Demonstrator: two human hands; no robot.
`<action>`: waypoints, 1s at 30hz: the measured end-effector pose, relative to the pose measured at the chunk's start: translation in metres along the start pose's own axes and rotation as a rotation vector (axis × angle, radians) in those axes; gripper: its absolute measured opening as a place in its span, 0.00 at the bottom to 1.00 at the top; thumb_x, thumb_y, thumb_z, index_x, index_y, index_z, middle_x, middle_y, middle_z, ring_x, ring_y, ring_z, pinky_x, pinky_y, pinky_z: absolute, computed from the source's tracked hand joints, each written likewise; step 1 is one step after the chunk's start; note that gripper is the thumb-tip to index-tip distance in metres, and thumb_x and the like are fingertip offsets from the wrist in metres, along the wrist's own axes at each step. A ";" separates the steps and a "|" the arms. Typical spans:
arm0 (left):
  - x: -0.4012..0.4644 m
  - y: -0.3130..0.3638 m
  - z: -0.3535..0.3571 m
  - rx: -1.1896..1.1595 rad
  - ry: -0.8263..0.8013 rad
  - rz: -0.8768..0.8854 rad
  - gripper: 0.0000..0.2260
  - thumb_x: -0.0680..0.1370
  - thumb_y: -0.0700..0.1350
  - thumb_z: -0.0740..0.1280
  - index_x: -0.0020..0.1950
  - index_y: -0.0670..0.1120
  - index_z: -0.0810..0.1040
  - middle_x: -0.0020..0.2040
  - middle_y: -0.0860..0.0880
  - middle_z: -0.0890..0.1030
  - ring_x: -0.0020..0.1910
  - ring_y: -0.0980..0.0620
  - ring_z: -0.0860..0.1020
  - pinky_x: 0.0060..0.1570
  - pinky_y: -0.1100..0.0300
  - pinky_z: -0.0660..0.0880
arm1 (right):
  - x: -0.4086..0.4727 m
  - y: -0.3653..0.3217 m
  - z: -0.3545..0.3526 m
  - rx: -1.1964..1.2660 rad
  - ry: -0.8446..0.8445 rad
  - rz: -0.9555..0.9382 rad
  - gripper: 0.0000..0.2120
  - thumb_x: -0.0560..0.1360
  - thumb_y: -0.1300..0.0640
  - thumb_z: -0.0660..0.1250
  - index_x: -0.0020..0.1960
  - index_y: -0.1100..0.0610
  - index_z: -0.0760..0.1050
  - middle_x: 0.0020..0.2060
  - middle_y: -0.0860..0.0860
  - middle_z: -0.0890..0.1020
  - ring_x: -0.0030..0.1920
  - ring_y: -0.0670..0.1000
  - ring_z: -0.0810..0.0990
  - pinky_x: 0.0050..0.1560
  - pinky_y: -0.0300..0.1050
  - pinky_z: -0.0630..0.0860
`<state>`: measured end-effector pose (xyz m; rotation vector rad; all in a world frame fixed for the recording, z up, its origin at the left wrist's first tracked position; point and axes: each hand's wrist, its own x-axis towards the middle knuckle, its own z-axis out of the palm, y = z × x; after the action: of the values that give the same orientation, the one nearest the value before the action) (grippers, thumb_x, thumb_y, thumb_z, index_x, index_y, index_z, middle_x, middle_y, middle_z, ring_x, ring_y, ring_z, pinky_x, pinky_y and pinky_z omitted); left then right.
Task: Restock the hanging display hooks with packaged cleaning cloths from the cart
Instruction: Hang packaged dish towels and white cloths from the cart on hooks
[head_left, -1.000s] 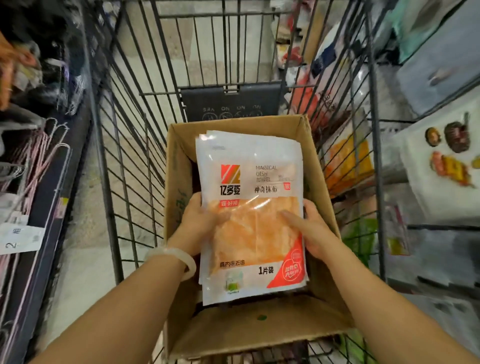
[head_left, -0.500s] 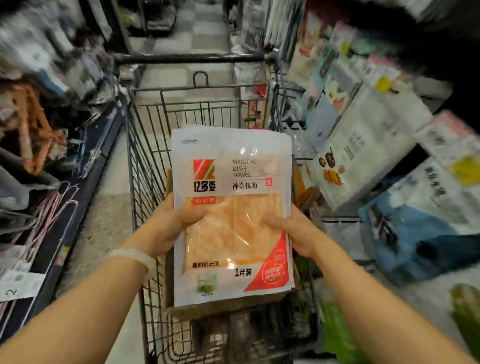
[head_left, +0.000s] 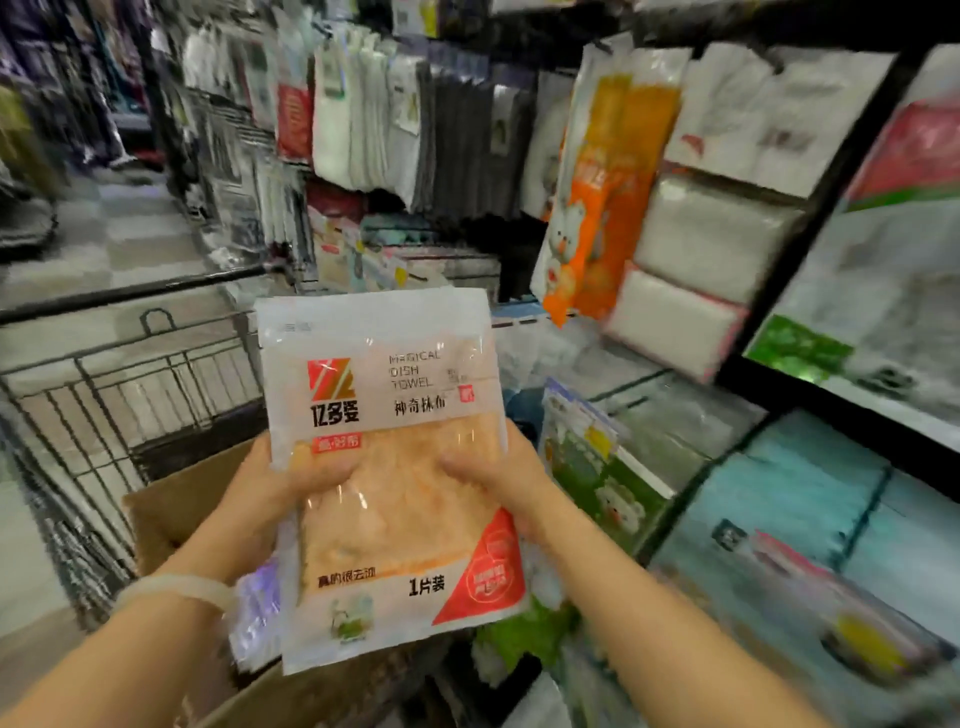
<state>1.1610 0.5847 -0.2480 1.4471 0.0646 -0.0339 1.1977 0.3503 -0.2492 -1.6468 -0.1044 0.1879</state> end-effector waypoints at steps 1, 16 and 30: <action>-0.004 0.000 0.004 -0.004 -0.022 0.008 0.25 0.63 0.36 0.76 0.59 0.44 0.78 0.53 0.41 0.84 0.51 0.41 0.83 0.42 0.50 0.81 | -0.009 -0.002 -0.003 -0.013 0.027 -0.017 0.27 0.64 0.60 0.78 0.61 0.54 0.74 0.55 0.54 0.82 0.56 0.54 0.80 0.58 0.55 0.77; -0.162 0.007 0.103 0.059 -0.470 -0.034 0.32 0.52 0.35 0.81 0.55 0.40 0.79 0.46 0.40 0.85 0.45 0.42 0.84 0.42 0.47 0.81 | -0.299 0.010 -0.040 0.128 0.498 -0.041 0.33 0.52 0.55 0.80 0.57 0.54 0.77 0.44 0.46 0.86 0.45 0.43 0.84 0.39 0.35 0.78; -0.257 0.033 0.250 0.005 -0.737 -0.009 0.28 0.54 0.34 0.77 0.54 0.43 0.79 0.45 0.42 0.86 0.42 0.45 0.85 0.34 0.58 0.80 | -0.467 -0.021 -0.122 0.244 0.751 -0.139 0.34 0.56 0.64 0.79 0.60 0.56 0.73 0.49 0.56 0.85 0.49 0.56 0.84 0.41 0.46 0.81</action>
<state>0.9126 0.3363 -0.1684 1.3626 -0.5315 -0.5698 0.7631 0.1484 -0.1911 -1.3672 0.3614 -0.5076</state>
